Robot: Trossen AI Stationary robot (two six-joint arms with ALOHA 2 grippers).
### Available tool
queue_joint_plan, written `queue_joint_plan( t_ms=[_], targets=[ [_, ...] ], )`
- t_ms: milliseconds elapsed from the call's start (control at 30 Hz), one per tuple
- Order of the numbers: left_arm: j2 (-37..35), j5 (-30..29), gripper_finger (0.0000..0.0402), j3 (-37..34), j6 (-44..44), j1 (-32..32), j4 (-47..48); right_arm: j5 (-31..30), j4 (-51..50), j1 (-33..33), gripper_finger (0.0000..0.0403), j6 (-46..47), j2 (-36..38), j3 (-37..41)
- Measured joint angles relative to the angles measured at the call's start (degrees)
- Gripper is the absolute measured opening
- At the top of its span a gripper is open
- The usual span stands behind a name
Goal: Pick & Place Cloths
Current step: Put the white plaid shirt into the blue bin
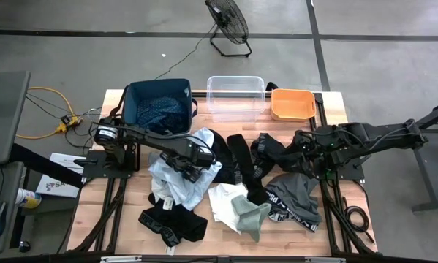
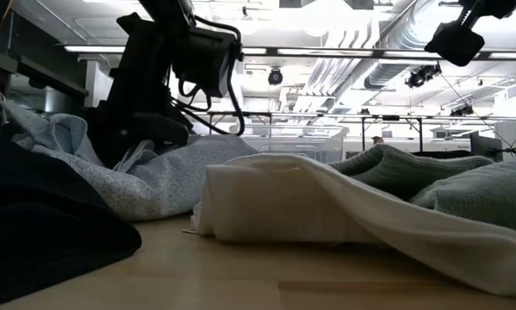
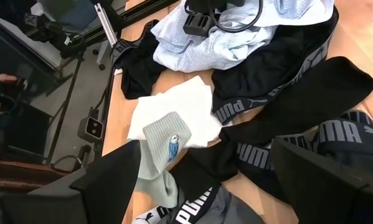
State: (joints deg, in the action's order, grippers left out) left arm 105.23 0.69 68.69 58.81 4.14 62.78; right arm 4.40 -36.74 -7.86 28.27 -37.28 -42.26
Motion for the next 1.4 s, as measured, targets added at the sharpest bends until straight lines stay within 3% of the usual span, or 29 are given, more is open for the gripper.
queue_joint_plan(
  t_ms=[267, 333, 633, 1100, 1400],
  targets=[
    [0.04, -0.32, 0.0036, -0.04, -2.09, 0.01, -0.25, -1.56, 0.01, 0.0, 0.035, 0.39, 0.0, 0.0],
    [0.04, 0.0, 0.0016, -0.07, -2.92, -0.02, -0.29, -1.95, 0.01, 0.0, 0.035, 0.41, 0.0, 0.0],
    [-0.6, 3.75, 0.0008, 3.09, -6.03, 0.0, 1.99, -2.54, 0.03, 0.0, 0.035, 0.41, 0.0, 0.0],
    [-2.4, -0.4, 0.0008, 23.61, -9.09, 0.0, 16.53, -2.54, 0.03, 0.0, 0.035, 0.04, 0.0, 0.0],
    [-1.79, 0.0, 0.0008, 23.41, -9.07, 0.0, 16.38, -2.54, 0.01, 0.0, 0.035, -0.66, -0.01, 0.0]
  ],
)
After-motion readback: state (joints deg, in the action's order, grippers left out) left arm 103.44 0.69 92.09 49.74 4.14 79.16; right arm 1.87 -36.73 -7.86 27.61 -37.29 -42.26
